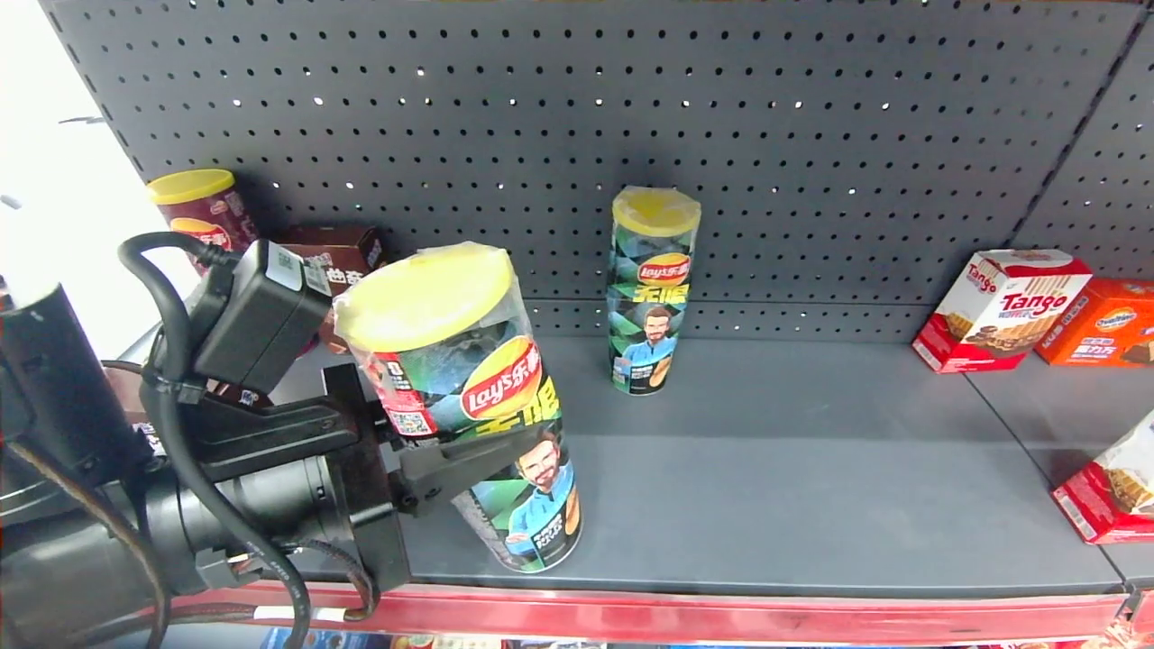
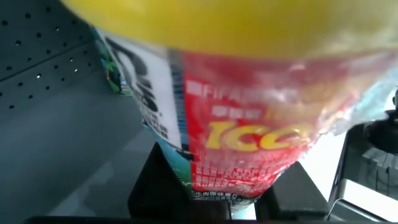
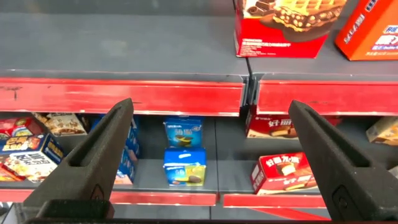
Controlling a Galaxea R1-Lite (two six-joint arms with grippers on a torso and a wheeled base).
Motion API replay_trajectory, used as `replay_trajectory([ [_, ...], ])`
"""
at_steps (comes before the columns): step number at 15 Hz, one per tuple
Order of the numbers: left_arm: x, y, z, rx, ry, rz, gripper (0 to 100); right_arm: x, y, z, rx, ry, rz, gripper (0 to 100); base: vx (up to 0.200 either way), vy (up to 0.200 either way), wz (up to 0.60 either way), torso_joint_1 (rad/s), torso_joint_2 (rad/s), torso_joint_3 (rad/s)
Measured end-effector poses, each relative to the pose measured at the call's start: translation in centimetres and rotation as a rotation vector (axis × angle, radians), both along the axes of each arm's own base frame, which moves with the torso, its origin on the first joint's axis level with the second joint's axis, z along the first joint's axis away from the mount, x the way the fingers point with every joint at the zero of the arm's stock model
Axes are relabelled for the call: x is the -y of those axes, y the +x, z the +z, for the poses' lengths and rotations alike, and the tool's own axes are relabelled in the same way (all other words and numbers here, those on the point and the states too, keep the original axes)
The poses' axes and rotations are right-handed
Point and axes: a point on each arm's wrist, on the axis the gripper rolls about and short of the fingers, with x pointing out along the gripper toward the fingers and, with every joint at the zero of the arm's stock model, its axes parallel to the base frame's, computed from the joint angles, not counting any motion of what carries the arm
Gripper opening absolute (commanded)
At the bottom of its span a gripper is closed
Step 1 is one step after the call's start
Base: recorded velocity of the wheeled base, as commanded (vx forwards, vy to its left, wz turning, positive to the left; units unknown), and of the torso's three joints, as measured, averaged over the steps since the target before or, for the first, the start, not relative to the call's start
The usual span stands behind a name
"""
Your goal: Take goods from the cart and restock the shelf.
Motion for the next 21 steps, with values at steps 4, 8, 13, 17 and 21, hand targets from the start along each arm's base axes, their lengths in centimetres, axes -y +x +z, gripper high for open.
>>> replay_trajectory([
  [4,-0.8,0.0,-0.2,-0.002,0.003,0.020,0,0.0,-0.1,0.5,0.010,-0.049,0.001,100,0.000,0.000,0.00,0.000,0.00,0.000],
  [8,-1.2,-0.4,-0.1,0.010,-0.001,0.016,0,0.0,-0.3,7.7,0.060,-0.043,0.049,100,0.000,0.000,0.00,0.000,0.00,0.000],
  [13,-1.3,-0.5,-0.1,0.005,0.000,0.018,0,-0.8,5.4,16.1,-0.014,-0.067,0.272,100,0.000,0.000,0.00,0.000,0.00,0.000],
  [17,-1.2,-0.2,0.6,0.023,-0.012,0.029,0,-3.7,11.4,18.4,-0.031,-0.089,0.484,100,0.000,0.000,0.00,0.000,0.00,0.000],
  [21,-1.1,0.1,1.0,0.034,-0.017,0.046,0,-6.4,17.0,19.0,-0.033,-0.085,0.520,100,0.000,0.000,0.00,0.000,0.00,0.000],
])
